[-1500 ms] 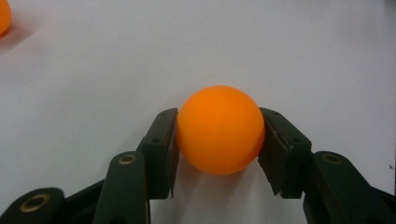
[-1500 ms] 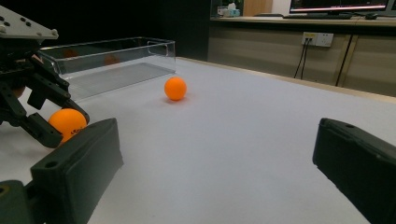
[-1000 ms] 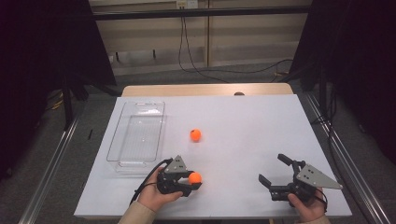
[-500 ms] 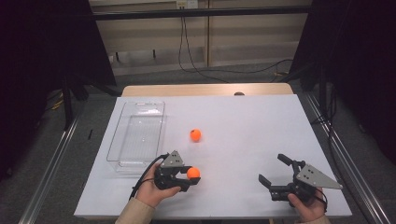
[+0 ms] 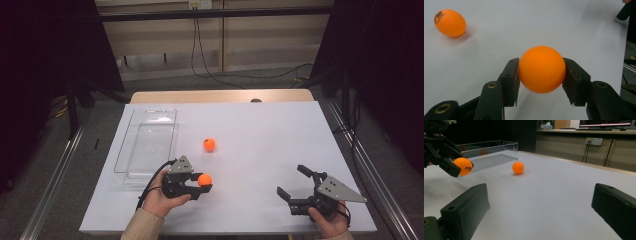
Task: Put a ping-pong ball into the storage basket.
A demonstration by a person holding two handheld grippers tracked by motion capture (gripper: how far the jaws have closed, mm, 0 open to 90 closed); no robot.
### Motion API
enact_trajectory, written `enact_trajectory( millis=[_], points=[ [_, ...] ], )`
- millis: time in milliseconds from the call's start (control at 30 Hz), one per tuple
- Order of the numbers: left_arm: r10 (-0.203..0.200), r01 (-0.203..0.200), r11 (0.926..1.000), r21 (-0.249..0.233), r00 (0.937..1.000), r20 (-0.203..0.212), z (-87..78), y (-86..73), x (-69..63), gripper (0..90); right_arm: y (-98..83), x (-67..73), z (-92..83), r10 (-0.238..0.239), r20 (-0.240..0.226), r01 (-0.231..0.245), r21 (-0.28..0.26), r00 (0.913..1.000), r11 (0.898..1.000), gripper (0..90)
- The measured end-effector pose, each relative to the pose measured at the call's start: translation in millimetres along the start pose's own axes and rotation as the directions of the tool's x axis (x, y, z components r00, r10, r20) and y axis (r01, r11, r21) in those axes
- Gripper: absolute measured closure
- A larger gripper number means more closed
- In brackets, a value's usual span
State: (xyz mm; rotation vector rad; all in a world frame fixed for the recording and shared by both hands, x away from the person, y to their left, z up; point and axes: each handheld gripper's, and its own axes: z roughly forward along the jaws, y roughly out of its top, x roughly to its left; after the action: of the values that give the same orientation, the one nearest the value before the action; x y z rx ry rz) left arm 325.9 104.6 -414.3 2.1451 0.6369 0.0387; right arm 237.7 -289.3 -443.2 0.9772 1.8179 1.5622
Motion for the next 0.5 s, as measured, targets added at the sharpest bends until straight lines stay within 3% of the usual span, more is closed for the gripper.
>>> enact_trajectory(
  millis=[500],
  points=[
    [-0.020,0.020,0.9997,-0.017,0.9997,-0.013,-7.4,7.8,4.8,50.9,-0.2,-0.5,0.0,0.001,0.001,-0.001,0.000,1.0000,1.000,0.6]
  ],
)
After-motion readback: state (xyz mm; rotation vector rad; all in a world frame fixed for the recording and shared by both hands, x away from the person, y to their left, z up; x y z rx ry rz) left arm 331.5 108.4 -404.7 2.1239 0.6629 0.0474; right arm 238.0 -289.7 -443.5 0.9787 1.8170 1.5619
